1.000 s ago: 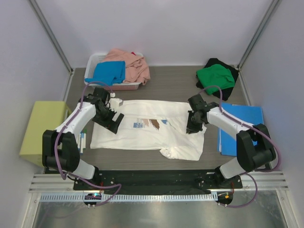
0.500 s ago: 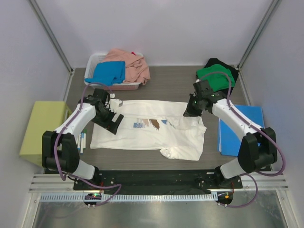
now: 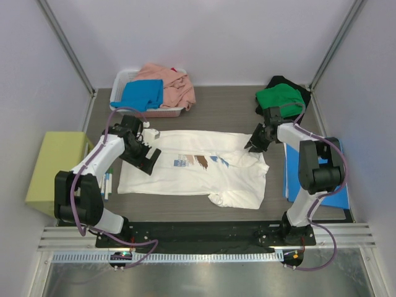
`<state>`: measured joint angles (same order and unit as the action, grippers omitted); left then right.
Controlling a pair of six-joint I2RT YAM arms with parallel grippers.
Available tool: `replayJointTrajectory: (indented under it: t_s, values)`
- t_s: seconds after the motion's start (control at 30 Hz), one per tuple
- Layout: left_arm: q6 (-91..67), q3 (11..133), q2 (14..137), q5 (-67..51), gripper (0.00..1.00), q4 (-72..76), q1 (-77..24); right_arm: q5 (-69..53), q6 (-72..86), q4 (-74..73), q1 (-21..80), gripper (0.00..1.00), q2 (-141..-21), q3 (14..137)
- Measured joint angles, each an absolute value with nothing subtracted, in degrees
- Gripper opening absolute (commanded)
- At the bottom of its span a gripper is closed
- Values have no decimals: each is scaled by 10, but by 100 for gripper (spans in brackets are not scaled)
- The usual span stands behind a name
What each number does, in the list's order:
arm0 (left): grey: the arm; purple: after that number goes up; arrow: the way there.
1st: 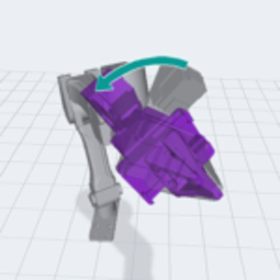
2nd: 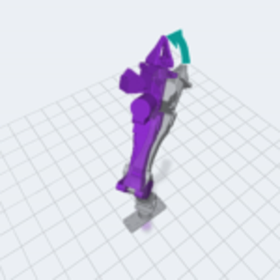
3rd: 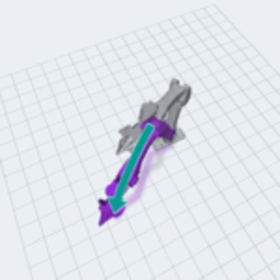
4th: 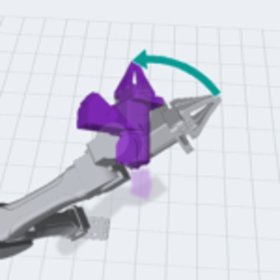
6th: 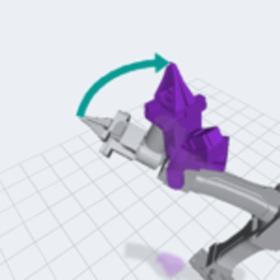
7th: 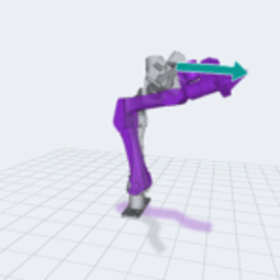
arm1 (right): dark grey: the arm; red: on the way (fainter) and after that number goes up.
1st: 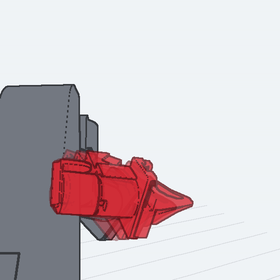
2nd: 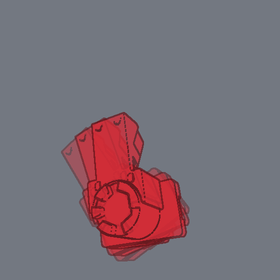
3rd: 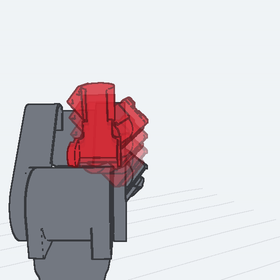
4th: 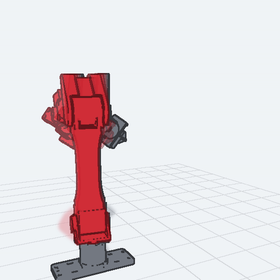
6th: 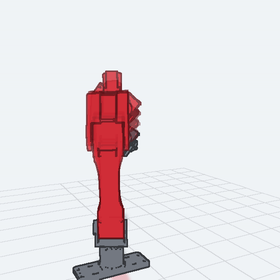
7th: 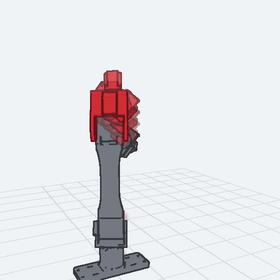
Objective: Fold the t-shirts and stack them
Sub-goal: Fold the tshirt
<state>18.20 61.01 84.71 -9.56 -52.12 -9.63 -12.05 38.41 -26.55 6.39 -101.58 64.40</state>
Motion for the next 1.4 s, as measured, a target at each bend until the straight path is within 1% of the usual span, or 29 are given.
replayJointTrajectory:
  t_s: [0.03,0.1,0.13,0.2,0.27,0.3,0.33,0.37,0.5,0.6,0.7,0.83,0.93,1.13,1.33,1.4]
  values:
    - [182,610,847,-96,100,-521,-96,-119,385,-264,64,49,-1026,644]
    - [182,608,846,-97,100,-520,-96,-111,381,-264,65,56,-1040,646]
    - [182,606,846,-97,100,-520,-96,-107,379,-265,65,66,-1040,651]
    - [182,601,846,-97,100,-520,-96,-81,374,-264,67,72,-1032,660]
    - [182,596,846,-97,100,-519,-96,-55,364,-271,72,74,-1014,661]
    - [182,595,846,-97,100,-519,-96,-37,360,-280,76,78,-997,661]
    - [182,594,846,-98,100,-519,-96,-25,358,-289,78,79,-980,661]
    - [181,594,846,-99,100,-519,-96,-17,357,-296,82,79,-962,661]
    - [180,594,846,-103,100,-516,-96,5,349,-318,107,72,-855,656]
    - [179,594,846,-105,100,-514,-96,-15,353,-318,121,72,-775,623]
    - [178,594,846,-105,100,-510,-96,-35,366,-320,135,71,-745,575]
    - [174,594,851,-106,100,-508,-96,-60,384,-316,150,70,-767,508]
    - [170,594,854,-105,100,-508,-96,-79,396,-315,163,70,-808,488]
    - [169,594,854,-105,100,-506,-96,-92,407,-284,206,69,-886,506]
    - [169,587,854,-105,100,-504,-96,-94,407,-262,219,65,-922,545]
    - [169,585,854,-105,100,-503,-96,-93,407,-258,219,61,-927,554]
